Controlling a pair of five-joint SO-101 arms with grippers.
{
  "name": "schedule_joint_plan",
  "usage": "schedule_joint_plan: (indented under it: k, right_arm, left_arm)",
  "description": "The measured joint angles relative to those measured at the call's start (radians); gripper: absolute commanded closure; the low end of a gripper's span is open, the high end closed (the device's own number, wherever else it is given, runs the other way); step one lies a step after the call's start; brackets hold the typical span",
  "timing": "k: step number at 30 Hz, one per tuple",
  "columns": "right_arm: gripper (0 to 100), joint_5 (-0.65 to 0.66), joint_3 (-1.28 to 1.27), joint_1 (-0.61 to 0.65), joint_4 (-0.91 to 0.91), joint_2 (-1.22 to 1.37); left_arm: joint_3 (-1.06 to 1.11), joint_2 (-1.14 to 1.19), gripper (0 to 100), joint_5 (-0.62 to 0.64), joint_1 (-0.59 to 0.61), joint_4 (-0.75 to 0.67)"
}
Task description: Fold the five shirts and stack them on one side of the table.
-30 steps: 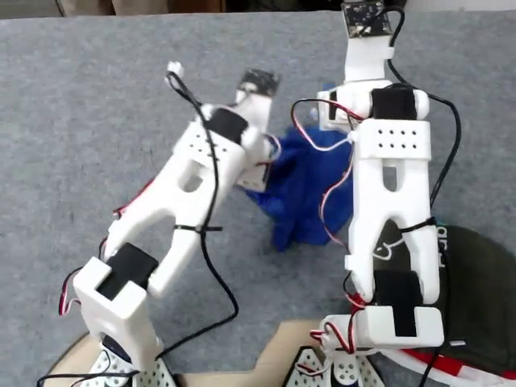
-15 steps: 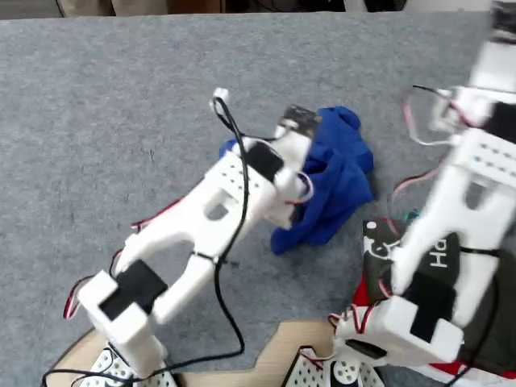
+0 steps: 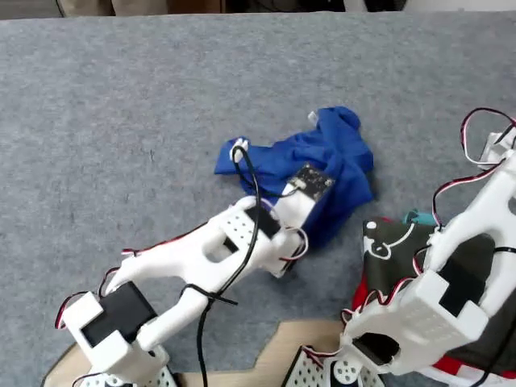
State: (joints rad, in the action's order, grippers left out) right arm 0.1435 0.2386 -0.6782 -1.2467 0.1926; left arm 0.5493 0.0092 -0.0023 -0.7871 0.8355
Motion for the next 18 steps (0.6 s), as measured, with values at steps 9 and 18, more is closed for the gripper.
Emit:
schedule_joint_plan:
  k: [9,18]
  right_arm:
    - [64.1,-0.002,0.000,0.000,0.003,0.008]
    - [64.1,-0.002,0.000,0.000,0.003,0.008]
  left_arm:
    - [0.060,0.000,98,0.009,0.011,-0.186]
    - [0.081,-0.002,98,0.012,0.066,-0.272]
